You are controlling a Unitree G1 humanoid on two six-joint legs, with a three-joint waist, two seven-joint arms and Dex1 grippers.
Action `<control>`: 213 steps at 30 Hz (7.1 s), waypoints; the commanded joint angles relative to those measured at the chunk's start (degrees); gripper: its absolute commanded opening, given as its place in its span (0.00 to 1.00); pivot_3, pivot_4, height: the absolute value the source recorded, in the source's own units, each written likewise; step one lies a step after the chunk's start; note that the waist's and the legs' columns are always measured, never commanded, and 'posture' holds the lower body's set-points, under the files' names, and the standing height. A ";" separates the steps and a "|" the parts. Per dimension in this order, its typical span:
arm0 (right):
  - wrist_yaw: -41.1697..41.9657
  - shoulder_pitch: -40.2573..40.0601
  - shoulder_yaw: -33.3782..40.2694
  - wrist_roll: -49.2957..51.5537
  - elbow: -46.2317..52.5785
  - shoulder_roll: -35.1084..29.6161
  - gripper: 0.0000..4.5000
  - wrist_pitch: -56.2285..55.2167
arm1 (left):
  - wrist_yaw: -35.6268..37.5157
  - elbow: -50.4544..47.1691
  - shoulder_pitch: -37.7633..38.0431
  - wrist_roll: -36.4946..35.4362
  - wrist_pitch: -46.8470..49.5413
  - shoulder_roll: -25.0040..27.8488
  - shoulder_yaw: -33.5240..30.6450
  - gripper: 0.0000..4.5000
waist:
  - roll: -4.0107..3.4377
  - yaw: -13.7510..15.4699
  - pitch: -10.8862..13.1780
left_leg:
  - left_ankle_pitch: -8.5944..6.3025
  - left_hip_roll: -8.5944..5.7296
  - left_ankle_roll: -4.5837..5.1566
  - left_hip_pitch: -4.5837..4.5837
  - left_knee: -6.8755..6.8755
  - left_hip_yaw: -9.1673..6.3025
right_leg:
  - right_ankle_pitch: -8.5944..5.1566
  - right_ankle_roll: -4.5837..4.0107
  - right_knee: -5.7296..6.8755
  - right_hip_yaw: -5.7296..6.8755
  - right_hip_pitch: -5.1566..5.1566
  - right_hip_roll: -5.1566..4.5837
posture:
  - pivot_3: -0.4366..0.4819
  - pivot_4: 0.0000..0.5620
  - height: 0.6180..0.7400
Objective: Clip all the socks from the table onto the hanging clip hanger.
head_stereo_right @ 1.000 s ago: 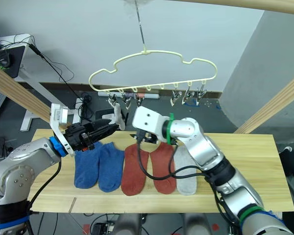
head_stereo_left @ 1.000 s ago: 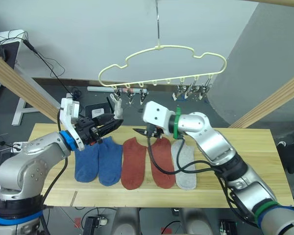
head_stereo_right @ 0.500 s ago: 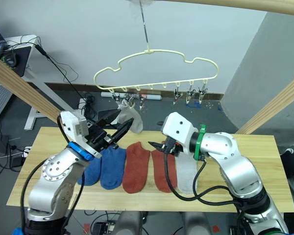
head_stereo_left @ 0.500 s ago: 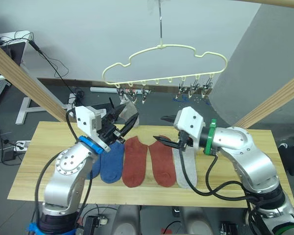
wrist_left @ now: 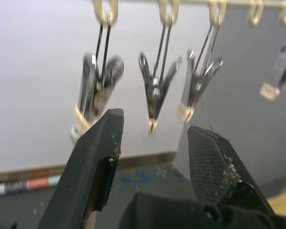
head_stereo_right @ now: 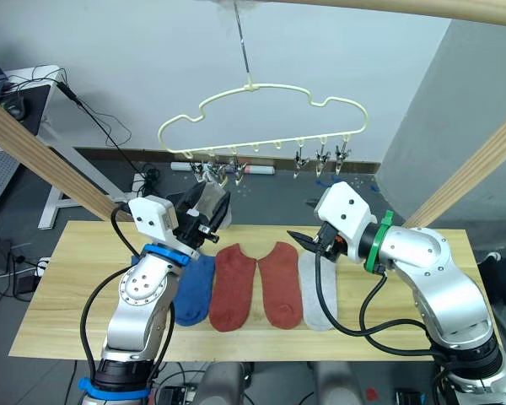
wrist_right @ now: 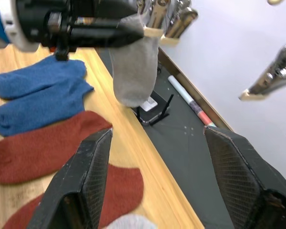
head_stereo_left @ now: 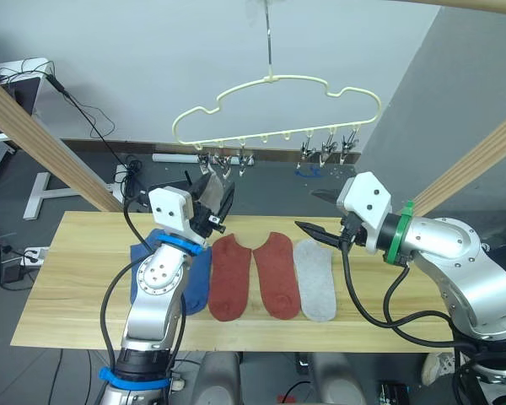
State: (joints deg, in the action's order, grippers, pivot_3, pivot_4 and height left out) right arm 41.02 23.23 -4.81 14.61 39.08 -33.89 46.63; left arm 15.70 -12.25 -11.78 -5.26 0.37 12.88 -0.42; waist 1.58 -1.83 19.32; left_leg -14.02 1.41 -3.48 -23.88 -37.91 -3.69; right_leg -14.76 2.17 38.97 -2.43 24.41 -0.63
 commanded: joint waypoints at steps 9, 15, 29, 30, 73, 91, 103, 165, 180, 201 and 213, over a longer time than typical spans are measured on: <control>-0.59 1.18 3.77 4.45 2.38 -1.13 0.71 -1.71 | -3.20 2.07 -2.63 1.85 -4.42 -2.49 -0.84 0.55 | 0.00 -0.08 0.00 | 0.00 0.02 0.00 0.00 -0.01 -0.07 | 0.01 -0.02 0.00 0.04 0.00 0.18 | 0.41 0.56 1.00; 0.33 2.10 5.18 8.24 1.54 -1.22 0.71 -2.83 | -4.10 2.40 -3.68 1.71 -4.46 -2.76 -1.02 0.55 | 0.00 -0.07 0.00 | 0.00 0.01 0.00 0.00 -0.01 -0.07 | 0.01 -0.02 0.00 0.03 -0.01 0.18 | 0.42 0.56 1.00; 0.04 3.53 4.42 9.59 -0.41 -3.45 0.71 -3.93 | -4.86 3.71 -8.28 1.03 -3.57 -2.91 -2.00 0.55 | 0.00 -0.06 0.00 | 0.00 0.01 0.00 0.00 -0.01 -0.08 | 0.01 -0.02 -0.01 0.04 -0.02 0.19 | 0.42 0.55 1.00; 0.07 3.61 4.38 9.57 -0.59 -3.55 0.71 -4.10 | -5.02 3.88 -8.44 1.06 -3.45 -2.96 -2.09 0.55 | 0.00 -0.06 0.00 | 0.00 0.01 0.00 0.00 -0.01 -0.08 | 0.01 -0.02 0.00 0.04 -0.02 0.19 | 0.42 0.55 1.00; -24.30 -11.52 -10.86 -14.90 -36.50 17.79 0.99 -20.24 | 0.39 -2.02 -7.39 -4.11 4.15 2.87 -4.25 0.00 | 0.00 -0.04 0.00 | 0.05 0.21 -0.11 0.16 0.05 -0.02 | -0.10 0.17 -0.01 -0.08 -0.04 0.44 | 0.50 0.61 1.00; -18.99 -9.41 -11.75 -17.68 -33.40 16.12 0.00 -22.65 | 2.95 -8.45 -6.93 -11.41 15.08 2.93 -5.03 0.00 | -0.03 0.08 0.02 | 0.05 0.18 -0.11 0.12 0.07 -0.03 | -0.10 0.18 -0.04 -0.09 -0.03 0.43 | 0.51 0.61 1.00; -5.88 7.02 -22.08 -22.23 -23.48 12.77 0.00 -29.81 | 2.38 -12.22 -11.32 -31.50 34.84 4.64 -12.08 0.00 | -0.04 0.04 0.06 | 0.04 0.21 -0.12 0.02 0.10 -0.21 | -0.10 0.18 -0.10 0.06 0.01 0.49 | 0.51 0.59 1.00; -0.62 1.97 -13.91 -17.45 -14.53 13.74 0.49 -25.22 | 9.62 -19.30 2.58 -19.46 17.29 11.02 -1.69 0.66 | -0.04 0.61 0.06 | 0.00 0.21 -0.22 -0.03 0.29 -0.23 | 0.06 -0.11 -0.28 0.07 0.03 0.22 | 0.53 0.57 1.00; 0.64 -2.06 -0.44 -5.18 0.18 3.67 0.49 -10.77 | -0.16 -11.15 2.81 -3.22 5.03 -0.38 4.67 0.66 | -0.04 0.19 0.06 | 0.00 0.13 -0.19 -0.02 0.31 -0.15 | -0.08 0.13 -0.35 0.05 0.02 0.32 | 0.45 0.56 1.00; -2.72 0.42 1.25 -0.41 1.07 0.68 0.49 -7.73 | -3.46 1.13 -5.97 0.13 1.54 -6.06 4.55 0.66 | -0.04 -0.04 0.06 | 0.00 0.11 -0.18 -0.04 0.20 -0.12 | -0.03 0.05 -0.32 0.04 0.00 0.35 | 0.40 0.54 1.00; -3.04 -0.23 1.82 1.25 0.83 -0.60 0.49 -8.06 | -6.11 1.15 -8.18 2.13 -0.39 -7.03 3.49 0.66 | -0.03 -0.09 0.06 | 0.00 0.11 -0.18 -0.05 0.10 -0.12 | 0.03 -0.05 -0.25 0.04 0.00 0.36 | 0.40 0.54 1.00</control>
State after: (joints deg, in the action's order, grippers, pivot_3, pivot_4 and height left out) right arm 38.35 23.20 -4.37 14.88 37.54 -34.05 39.37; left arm 10.26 -9.19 -19.30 -3.90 1.61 6.25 3.05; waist 1.55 -1.92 19.38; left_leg -14.02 1.53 -3.66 -23.93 -37.82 -3.81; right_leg -14.73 2.12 38.73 -2.39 24.41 -0.28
